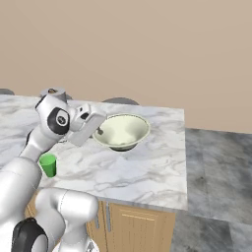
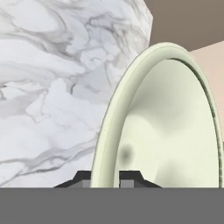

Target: Pick the bowl and cup and place them in the sink. Then turn on the water.

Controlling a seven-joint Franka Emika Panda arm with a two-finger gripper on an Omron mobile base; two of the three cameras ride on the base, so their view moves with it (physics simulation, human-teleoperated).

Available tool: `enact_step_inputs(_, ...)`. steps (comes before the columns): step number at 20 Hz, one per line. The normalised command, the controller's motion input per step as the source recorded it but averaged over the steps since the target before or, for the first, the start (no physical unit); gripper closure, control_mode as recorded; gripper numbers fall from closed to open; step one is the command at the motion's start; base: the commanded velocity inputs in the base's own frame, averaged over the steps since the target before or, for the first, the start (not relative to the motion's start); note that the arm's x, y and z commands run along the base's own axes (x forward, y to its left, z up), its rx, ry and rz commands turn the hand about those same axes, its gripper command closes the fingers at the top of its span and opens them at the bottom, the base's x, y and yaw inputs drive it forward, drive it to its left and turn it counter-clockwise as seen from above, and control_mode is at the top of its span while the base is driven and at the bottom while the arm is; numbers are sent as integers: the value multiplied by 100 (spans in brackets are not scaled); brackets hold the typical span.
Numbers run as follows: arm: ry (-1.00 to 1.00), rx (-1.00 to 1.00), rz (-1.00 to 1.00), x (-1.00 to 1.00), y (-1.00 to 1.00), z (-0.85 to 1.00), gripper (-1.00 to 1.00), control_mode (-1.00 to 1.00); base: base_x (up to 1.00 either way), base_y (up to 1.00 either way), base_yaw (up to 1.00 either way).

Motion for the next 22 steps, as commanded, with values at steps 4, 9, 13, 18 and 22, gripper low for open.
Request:
enact_step_inputs(4,0,0,0,-5,23,32,100,-100,0,0,0)
enact_step_inputs(9,0,0,0,-10,10,21,100,-100,0,0,0)
enact_step_inputs(13,0,0,0,-15,1,10,100,-100,0,0,0)
enact_step_inputs(18,0,0,1,-24,0,3,100,-100,0,0,0)
enact_step_inputs(22,0,0,1,-14,0,1,100,-100,0,0,0)
